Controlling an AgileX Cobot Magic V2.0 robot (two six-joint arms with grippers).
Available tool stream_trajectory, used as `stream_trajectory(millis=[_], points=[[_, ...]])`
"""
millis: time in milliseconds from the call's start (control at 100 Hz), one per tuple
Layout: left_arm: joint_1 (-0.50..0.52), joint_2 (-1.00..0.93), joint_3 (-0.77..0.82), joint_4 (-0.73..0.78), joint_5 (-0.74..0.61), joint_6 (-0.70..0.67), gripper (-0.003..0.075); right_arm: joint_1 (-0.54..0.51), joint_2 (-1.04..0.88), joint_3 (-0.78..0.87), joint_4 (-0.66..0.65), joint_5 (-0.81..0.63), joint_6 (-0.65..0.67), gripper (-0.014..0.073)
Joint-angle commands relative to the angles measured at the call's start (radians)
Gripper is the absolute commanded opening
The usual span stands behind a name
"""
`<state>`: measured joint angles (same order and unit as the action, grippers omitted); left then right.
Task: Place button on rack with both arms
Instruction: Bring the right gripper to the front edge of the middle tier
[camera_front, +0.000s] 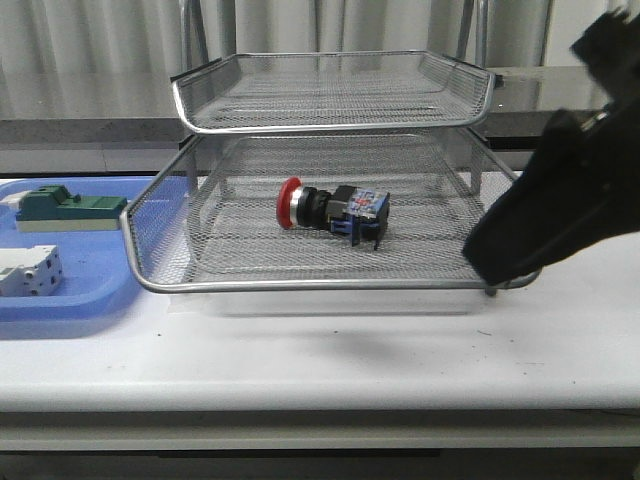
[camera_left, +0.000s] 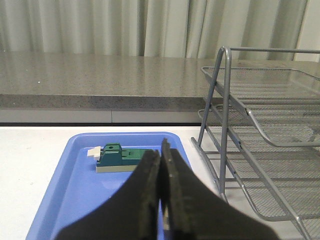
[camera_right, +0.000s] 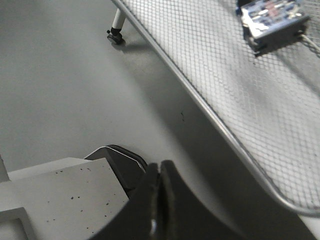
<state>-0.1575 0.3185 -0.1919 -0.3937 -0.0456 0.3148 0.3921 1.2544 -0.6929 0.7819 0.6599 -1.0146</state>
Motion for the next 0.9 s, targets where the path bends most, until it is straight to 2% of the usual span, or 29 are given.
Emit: stream_trajectory(millis=[0, 310, 570, 890], points=[[0.001, 0.005, -0.026, -0.006, -0.08, -0.011, -0.002, 0.053, 0.035, -0.034, 0.022, -0.093, -0.021, -0.0067], [0.001, 0.005, -0.026, -0.006, -0.08, -0.011, -0.002, 0.18, 0.23, -0.035, -0.044, -0.265, -0.022, -0.0067], [0.001, 0.005, -0.026, -0.006, -0.08, -0.011, -0.002, 0.184, 0.283, -0.046, -0.044, -0.373, -0.022, -0.0067], [0.001, 0.005, -0.026, -0.006, -0.08, -0.011, -0.002, 0.18, 0.33, -0.17, -0.046, -0.433, -0.022, -0.0067]])
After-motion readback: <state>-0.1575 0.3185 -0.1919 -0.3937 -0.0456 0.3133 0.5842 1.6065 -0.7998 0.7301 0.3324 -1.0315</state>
